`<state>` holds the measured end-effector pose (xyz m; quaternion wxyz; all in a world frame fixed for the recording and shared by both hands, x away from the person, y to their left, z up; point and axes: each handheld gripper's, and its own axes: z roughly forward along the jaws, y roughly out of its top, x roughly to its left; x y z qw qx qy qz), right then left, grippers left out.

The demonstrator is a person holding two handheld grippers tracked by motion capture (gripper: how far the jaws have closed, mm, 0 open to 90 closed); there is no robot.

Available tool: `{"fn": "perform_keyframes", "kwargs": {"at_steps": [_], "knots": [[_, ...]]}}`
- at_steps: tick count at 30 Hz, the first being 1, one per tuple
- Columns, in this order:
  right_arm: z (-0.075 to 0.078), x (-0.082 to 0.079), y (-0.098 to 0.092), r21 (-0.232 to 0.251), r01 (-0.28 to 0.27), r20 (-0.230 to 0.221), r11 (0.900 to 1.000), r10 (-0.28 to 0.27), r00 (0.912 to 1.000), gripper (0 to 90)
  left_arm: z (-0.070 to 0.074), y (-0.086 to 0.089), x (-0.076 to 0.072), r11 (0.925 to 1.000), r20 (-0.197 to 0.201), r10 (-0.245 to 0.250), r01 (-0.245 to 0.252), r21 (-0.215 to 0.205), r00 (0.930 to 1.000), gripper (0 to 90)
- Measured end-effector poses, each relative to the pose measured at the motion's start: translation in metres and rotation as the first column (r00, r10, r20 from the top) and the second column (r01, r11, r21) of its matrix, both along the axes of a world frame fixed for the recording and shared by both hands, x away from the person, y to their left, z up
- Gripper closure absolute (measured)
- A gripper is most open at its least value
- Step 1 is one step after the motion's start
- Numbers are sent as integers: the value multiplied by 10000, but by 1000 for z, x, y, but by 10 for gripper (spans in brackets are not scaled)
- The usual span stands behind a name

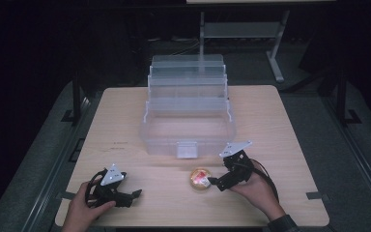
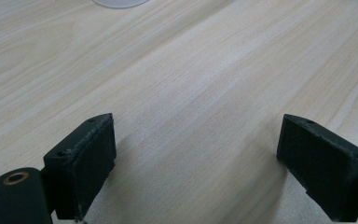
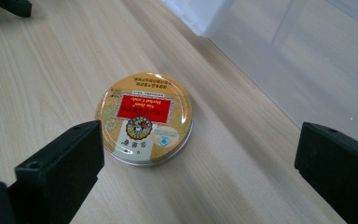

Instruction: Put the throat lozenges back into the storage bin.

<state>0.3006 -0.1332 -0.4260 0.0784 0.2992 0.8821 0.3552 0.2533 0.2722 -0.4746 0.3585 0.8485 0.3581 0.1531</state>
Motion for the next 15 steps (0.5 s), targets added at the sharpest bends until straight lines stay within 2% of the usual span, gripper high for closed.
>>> {"fn": "perform_keyframes", "kwargs": {"at_steps": [15], "knots": [[-5,2,15,-182,-317,-188,9993,313,9993,9,0,0,0,10000,1,-2,2,2,10000,108]]}}
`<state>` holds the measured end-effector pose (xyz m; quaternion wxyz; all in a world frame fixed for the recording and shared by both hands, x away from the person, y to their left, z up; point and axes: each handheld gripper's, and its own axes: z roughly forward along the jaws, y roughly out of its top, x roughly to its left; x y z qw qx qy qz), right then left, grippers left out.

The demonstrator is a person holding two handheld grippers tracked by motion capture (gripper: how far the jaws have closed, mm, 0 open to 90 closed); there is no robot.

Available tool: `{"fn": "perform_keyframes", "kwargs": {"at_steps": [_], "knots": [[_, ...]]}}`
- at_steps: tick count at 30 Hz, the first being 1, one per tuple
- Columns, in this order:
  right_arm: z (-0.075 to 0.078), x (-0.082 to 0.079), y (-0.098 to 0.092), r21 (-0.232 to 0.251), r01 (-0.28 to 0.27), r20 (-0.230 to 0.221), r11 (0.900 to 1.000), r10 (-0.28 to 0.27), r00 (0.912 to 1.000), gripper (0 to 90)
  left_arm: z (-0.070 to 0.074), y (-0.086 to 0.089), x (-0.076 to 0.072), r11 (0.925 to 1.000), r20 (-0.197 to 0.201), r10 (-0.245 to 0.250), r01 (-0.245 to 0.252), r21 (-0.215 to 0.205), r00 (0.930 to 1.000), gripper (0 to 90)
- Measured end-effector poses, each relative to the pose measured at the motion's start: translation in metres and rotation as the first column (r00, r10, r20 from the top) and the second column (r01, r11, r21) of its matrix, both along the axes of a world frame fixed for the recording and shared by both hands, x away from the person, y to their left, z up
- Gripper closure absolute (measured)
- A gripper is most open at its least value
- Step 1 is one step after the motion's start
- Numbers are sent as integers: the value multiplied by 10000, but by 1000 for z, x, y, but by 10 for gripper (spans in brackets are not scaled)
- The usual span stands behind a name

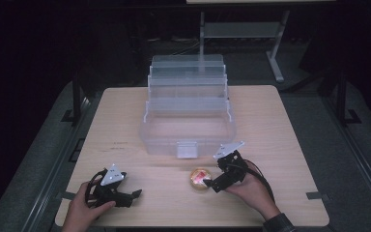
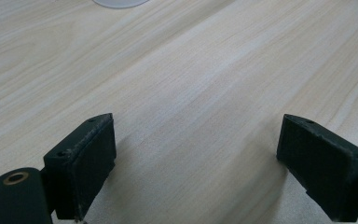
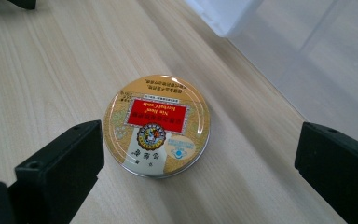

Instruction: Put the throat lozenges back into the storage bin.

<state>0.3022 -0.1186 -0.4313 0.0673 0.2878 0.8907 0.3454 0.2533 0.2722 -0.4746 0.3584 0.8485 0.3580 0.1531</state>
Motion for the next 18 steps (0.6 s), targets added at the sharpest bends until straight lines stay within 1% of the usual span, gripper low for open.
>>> {"fn": "perform_keyframes", "kwargs": {"at_steps": [18], "knots": [[-8,1,20,-322,-405,-210,9987,398,9990,9,0,0,0,10000,-1,-1,1,4,10000,108]]}}
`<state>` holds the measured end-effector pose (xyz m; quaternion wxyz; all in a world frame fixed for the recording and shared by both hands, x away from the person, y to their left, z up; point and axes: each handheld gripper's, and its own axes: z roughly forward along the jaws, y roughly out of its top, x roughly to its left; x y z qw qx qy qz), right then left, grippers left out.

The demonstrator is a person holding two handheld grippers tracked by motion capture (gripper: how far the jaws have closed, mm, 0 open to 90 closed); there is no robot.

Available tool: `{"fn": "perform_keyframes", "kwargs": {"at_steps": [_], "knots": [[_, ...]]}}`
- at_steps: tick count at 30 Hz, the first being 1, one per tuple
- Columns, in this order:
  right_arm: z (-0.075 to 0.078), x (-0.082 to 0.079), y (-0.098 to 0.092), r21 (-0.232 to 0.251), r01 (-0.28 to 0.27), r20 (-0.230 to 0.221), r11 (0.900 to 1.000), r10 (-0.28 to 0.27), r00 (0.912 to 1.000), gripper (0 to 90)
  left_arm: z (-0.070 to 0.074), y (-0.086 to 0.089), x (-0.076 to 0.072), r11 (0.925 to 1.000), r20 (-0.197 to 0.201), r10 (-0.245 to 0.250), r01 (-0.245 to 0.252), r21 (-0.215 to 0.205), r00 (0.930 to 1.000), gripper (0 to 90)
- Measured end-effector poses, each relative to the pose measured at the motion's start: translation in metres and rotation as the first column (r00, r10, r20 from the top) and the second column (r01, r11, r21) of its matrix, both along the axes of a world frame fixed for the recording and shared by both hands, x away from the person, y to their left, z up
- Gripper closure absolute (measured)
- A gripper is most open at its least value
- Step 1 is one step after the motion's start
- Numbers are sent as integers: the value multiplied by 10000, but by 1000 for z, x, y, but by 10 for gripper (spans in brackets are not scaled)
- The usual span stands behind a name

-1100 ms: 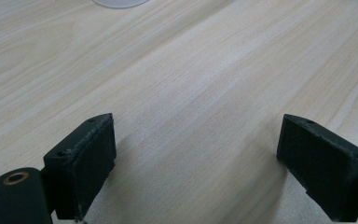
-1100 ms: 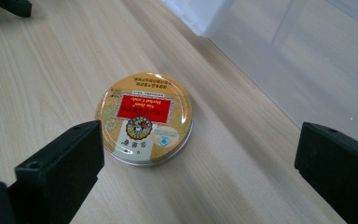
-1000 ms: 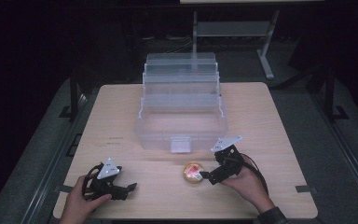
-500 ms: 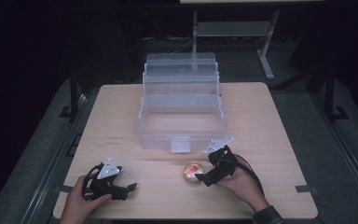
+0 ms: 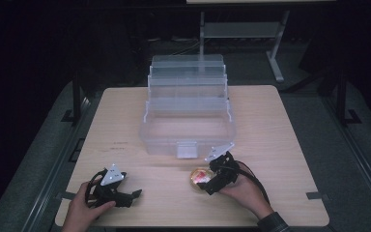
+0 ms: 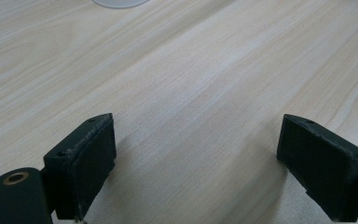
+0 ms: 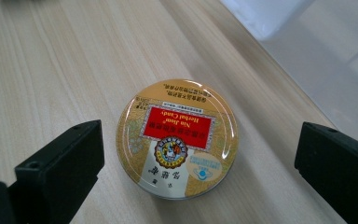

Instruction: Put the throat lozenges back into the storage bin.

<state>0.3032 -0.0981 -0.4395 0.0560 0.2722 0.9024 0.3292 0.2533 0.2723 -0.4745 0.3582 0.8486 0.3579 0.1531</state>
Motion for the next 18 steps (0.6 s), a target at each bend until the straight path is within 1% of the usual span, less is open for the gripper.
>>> {"fn": "perform_keyframes", "kwargs": {"at_steps": [5,13,14,18], "knots": [[-3,1,5,-48,-114,-118,9999,114,9999,10,0,0,0,10000,0,2,-2,-4,10000,108],[-7,2,13,-158,-275,-181,9995,272,9995,12,0,0,0,10000,0,1,-1,-5,10000,108],[-8,2,14,-153,-356,-195,9993,353,9992,42,0,0,0,10000,1,2,-2,-7,10000,108],[-11,3,16,-180,-447,-173,9988,444,9989,48,0,0,0,10000,1,4,-4,-7,10000,108]]}}
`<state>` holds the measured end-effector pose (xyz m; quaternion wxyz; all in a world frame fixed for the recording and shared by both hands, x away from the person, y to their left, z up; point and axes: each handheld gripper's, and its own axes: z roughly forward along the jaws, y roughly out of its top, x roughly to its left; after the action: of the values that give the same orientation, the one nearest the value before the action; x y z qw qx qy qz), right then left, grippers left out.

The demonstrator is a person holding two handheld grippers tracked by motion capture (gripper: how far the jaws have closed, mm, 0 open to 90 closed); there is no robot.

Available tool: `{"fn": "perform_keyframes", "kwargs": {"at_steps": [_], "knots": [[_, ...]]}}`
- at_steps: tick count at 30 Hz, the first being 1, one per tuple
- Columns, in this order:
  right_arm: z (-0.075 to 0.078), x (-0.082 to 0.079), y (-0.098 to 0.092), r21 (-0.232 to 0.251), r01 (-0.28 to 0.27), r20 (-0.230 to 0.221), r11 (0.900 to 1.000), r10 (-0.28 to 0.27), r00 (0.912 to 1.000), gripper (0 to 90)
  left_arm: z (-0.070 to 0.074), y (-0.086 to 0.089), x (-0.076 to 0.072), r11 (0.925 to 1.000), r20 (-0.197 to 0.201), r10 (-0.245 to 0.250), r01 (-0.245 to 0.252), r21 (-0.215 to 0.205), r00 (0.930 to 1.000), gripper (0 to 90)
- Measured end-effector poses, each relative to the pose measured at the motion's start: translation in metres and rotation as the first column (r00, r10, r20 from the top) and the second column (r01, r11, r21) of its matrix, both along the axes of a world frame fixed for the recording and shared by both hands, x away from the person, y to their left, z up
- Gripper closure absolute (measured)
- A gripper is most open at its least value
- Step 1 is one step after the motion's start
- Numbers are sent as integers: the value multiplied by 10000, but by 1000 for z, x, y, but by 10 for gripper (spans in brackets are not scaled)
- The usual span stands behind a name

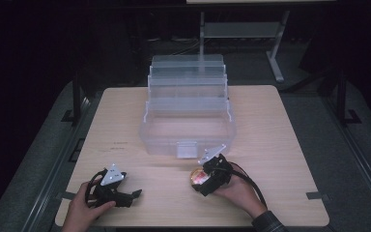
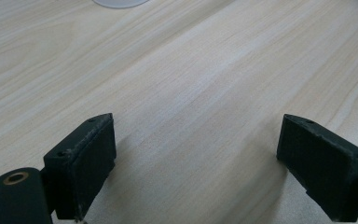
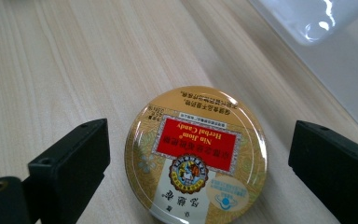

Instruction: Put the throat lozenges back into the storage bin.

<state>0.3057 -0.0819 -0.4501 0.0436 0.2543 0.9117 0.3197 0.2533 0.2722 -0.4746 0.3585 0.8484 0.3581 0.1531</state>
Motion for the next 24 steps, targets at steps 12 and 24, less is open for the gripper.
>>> {"fn": "perform_keyframes", "kwargs": {"at_steps": [12,24], "knots": [[-7,1,4,-272,-149,-71,9995,147,9999,85,0,0,0,10000,-1,-6,6,5,10000,108],[-10,0,7,-593,-221,9,9980,222,9998,138,0,0,0,10000,-2,-3,3,3,10000,108]]}}
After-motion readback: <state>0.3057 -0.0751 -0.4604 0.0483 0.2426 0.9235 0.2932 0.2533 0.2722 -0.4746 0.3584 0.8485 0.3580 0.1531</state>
